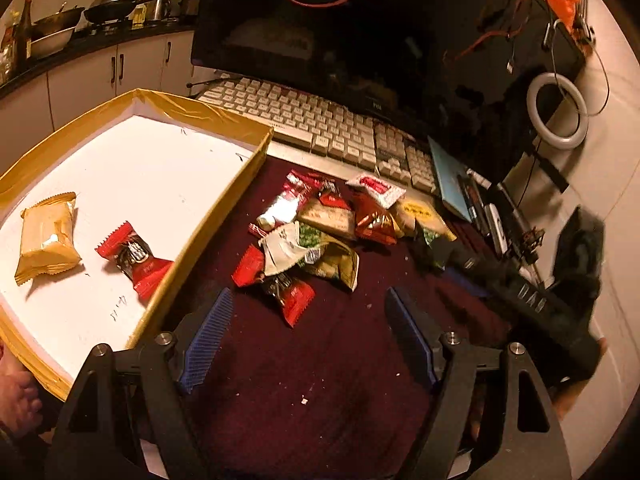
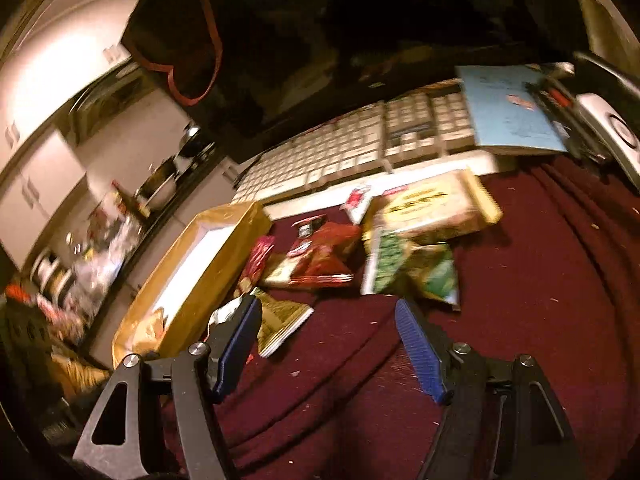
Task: Organize snacks
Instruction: 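Move the right gripper to the green pea bag and close on it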
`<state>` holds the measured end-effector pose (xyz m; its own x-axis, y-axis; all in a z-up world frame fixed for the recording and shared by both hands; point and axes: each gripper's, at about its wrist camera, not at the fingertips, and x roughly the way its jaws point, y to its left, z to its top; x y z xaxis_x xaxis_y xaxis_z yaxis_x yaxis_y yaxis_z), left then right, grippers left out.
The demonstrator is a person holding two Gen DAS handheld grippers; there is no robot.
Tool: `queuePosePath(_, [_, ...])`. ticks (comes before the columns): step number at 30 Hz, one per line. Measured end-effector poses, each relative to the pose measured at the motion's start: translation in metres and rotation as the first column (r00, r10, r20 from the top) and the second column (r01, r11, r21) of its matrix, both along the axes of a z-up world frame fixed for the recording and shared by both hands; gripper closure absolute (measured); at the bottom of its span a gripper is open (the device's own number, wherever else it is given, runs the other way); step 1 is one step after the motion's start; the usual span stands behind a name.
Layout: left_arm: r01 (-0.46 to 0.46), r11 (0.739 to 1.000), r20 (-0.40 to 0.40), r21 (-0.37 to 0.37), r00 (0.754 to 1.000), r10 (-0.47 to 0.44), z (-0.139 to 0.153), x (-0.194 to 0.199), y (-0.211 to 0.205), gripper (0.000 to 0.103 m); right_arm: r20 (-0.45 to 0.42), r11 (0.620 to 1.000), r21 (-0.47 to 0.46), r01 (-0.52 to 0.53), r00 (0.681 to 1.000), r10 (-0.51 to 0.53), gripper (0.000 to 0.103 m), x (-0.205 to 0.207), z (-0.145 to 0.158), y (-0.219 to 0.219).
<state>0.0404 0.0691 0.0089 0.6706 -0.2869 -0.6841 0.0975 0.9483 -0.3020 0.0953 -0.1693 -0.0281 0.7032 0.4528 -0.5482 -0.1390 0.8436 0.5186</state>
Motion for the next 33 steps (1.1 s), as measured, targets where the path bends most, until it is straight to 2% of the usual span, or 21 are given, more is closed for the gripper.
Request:
queuePosePath(3, [-0.002, 1.000, -0.006, 0.019, 1.000, 0.002, -0.001, 0.001, -0.006, 0.025, 0.016, 0.996, -0.038, 0.077, 0.997, -0.076, 0.031, -0.001, 0.010, -0.013])
queuePosePath(5, [-0.005, 0.999, -0.009, 0.033, 1.000, 0.005, -0.001, 0.001, -0.011, 0.025, -0.004, 0.995, -0.016, 0.097, 0.995, -0.097, 0.030, 0.007, 0.011, -0.022])
queuePosePath(7, [-0.005, 0.999, -0.011, 0.046, 1.000, 0.006, -0.001, 0.002, -0.014, 0.025, -0.088, 0.998, -0.004, 0.064, 0.994, -0.064, 0.030, 0.028, 0.006, -0.025])
queuePosePath(10, [-0.015, 0.998, -0.018, 0.066, 1.000, 0.017, -0.002, 0.003, -0.017, 0.025, -0.158, 0.998, -0.014, 0.061, 0.985, -0.063, 0.029, 0.044, -0.005, -0.023])
queuePosePath(12, [-0.015, 0.997, -0.036, 0.072, 0.999, 0.018, -0.004, 0.005, -0.019, 0.025, -0.186, 0.997, 0.040, 0.059, 0.981, -0.050, 0.029, 0.049, -0.018, -0.023])
queuePosePath(15, [-0.039, 0.996, -0.024, 0.083, 0.999, 0.042, -0.006, 0.011, -0.020, 0.025, -0.149, 0.998, 0.017, 0.061, 0.987, -0.058, 0.031, 0.044, -0.020, -0.020])
queuePosePath(16, [-0.044, 0.995, -0.018, 0.091, 0.999, 0.046, -0.005, 0.013, -0.021, 0.025, -0.146, 0.998, 0.005, 0.061, 0.987, -0.060, 0.035, 0.043, -0.020, -0.019])
queuePosePath(17, [-0.052, 0.993, -0.013, 0.109, 0.998, 0.053, -0.005, 0.016, -0.021, 0.025, -0.148, 0.998, -0.011, 0.062, 0.987, -0.063, 0.044, 0.044, -0.021, -0.017])
queuePosePath(19, [-0.068, 0.988, -0.002, 0.136, 0.998, 0.069, -0.004, 0.021, -0.022, 0.025, -0.150, 0.998, -0.022, 0.067, 0.986, -0.069, 0.047, 0.045, -0.021, -0.016])
queuePosePath(20, [-0.072, 0.986, 0.005, 0.148, 0.997, 0.072, -0.003, 0.025, -0.022, 0.025, -0.151, 0.997, -0.023, 0.069, 0.986, -0.072, 0.053, 0.045, -0.021, -0.016])
queuePosePath(22, [-0.086, 0.980, -0.003, 0.178, 0.996, 0.088, -0.005, 0.034, -0.021, 0.025, -0.156, 0.997, -0.021, 0.071, 0.985, -0.073, 0.058, 0.045, -0.022, -0.017])
queuePosePath(26, [-0.065, 0.983, -0.040, 0.172, 0.996, 0.073, -0.011, 0.049, -0.018, 0.042, -0.159, 0.997, 0.020, 0.071, 0.985, -0.067, 0.062, 0.045, -0.022, -0.022])
queuePosePath(29, [-0.071, 0.984, -0.059, 0.167, 0.995, 0.081, -0.012, 0.059, -0.019, 0.052, -0.142, 0.997, 0.041, 0.065, 0.988, -0.059, 0.063, 0.043, -0.020, -0.023])
queuePosePath(31, [-0.044, 0.984, -0.039, 0.170, 0.998, 0.051, -0.005, 0.056, -0.024, 0.052, -0.134, 0.996, 0.066, 0.056, 0.990, -0.047, 0.063, 0.042, -0.019, -0.024])
queuePosePath(33, [-0.005, 0.993, -0.034, 0.119, 0.999, 0.009, 0.000, 0.050, -0.027, 0.052, -0.119, 0.994, 0.091, 0.059, 0.992, -0.048, 0.063, 0.040, -0.017, -0.026])
